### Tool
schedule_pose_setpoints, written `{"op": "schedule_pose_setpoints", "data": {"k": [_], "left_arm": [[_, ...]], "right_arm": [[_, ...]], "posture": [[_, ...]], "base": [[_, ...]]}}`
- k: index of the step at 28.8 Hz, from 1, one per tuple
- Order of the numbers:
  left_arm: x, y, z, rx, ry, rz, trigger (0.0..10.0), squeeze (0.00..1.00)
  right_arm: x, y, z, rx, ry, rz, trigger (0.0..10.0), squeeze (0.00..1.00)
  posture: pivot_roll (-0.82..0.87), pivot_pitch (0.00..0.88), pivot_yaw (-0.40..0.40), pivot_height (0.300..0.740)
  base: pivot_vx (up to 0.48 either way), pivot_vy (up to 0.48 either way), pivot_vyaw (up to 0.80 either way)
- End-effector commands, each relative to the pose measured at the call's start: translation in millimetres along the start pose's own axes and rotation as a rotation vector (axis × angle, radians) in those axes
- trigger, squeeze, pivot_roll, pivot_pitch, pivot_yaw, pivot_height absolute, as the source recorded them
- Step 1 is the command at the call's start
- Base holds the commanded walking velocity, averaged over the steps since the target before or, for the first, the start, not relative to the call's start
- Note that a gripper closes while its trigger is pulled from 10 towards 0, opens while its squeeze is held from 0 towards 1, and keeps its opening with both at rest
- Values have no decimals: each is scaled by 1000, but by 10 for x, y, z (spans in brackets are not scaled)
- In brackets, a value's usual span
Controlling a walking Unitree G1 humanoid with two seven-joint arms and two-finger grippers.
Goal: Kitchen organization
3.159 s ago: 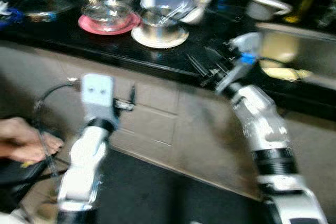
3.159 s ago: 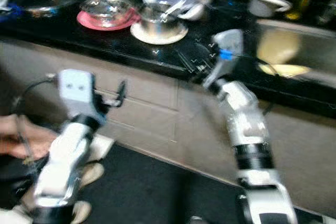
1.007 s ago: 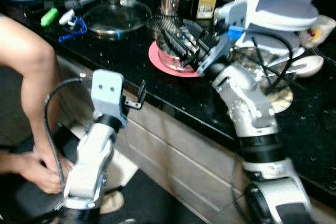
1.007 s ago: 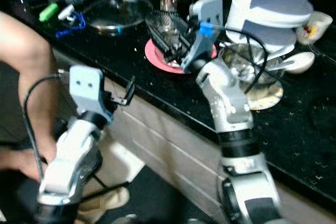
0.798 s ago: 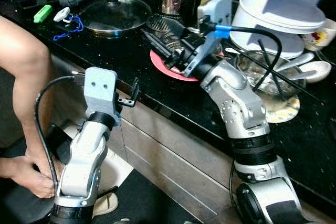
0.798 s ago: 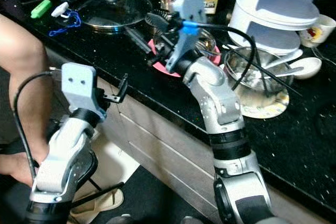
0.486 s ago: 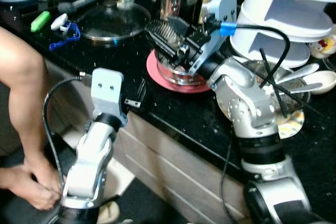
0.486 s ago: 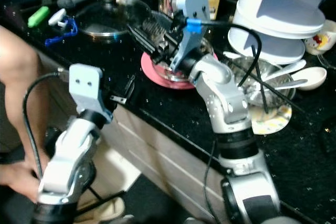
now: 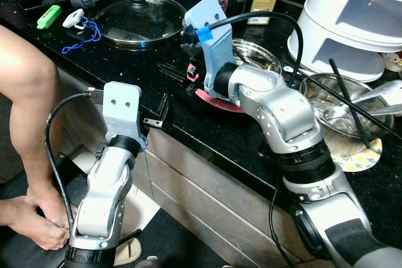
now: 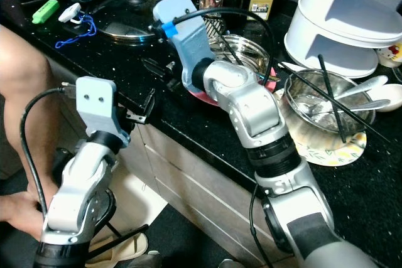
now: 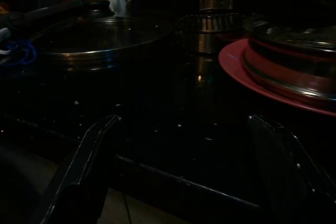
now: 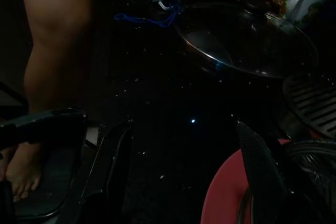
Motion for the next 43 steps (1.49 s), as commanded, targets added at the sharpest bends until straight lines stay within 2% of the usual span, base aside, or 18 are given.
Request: {"op": "schedule_pose_setpoints", "data": {"k": [1,6,8,9,10,11,12,18,22,24,25,26,28,31,36,42,43], "left_arm": [[-44,-3,5,1,-2,-8,10000,0],[-87,23,30,10,-26,-11,10000,0],[-90,68,71,17,-58,-6,10000,0],[-90,68,71,17,-58,-6,10000,0],[-82,85,87,21,-68,-3,10000,0],[-82,85,87,21,-68,-3,10000,0],[-72,99,106,24,-77,0,10000,0],[-64,108,124,25,-84,3,10000,0],[-49,134,153,29,-92,12,10000,0],[-45,149,163,31,-93,16,10000,0],[-44,162,168,32,-94,19,10000,0],[-44,162,168,32,-94,19,10000,0],[-47,178,175,32,-94,22,10000,0],[-48,181,181,30,-93,21,10000,0],[-50,168,200,24,-94,18,10000,0],[-44,169,223,18,-99,20,10000,0],[-44,177,221,18,-98,21,10000,0]], "right_arm": [[-21,47,12,17,4,-7,10000,0],[-26,87,121,108,-27,-19,10000,0],[-37,61,351,266,-125,-52,10000,0],[-37,61,351,266,-125,-52,10000,0],[-48,37,454,350,-173,-62,10000,0],[-48,37,454,350,-173,-62,10000,0],[-64,-8,534,401,-214,-78,10000,0],[-77,-41,573,420,-234,-92,10000,0],[-61,-158,580,424,-254,-160,10000,0],[-49,-212,600,408,-277,-193,10000,0],[-46,-262,639,361,-312,-228,10000,0],[-46,-262,639,361,-312,-228,10000,0],[-58,-355,719,297,-365,-288,10000,0],[-67,-445,787,316,-402,-329,10000,0],[-97,-448,856,357,-426,-322,10000,0],[-118,-529,879,327,-438,-370,10000,0],[-118,-559,875,318,-438,-384,8353,0]], "posture": [[49,54,-81,740],[54,56,-83,740],[54,62,-83,740],[54,62,-83,740],[49,64,-82,740],[49,64,-82,740],[48,65,-82,740],[48,65,-82,740],[44,69,-87,740],[46,71,-90,740],[45,70,-92,740],[45,70,-92,740],[49,71,-98,740],[47,72,-100,740],[38,74,-101,740],[37,76,-105,740],[36,77,-106,740]], "base": [[0,0,0],[0,0,0],[0,0,0],[0,0,0],[0,0,0],[0,0,0],[0,0,0],[0,0,0],[0,0,0],[0,0,0],[0,0,0],[0,0,0],[0,0,0],[0,0,0],[0,0,0],[0,0,0],[0,0,0]]}}
Point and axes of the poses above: a point about 5 cm out from each wrist's last joint towards the gripper, its own x axis pointing out of the wrist towards the gripper, its own y axis along the axis of the wrist's last joint, z = x × y, the point moved 4 cm from there along x, pointing out of the wrist towards the gripper, and after that the axes turned 15 degrees about -x, right-handed, at the moved point
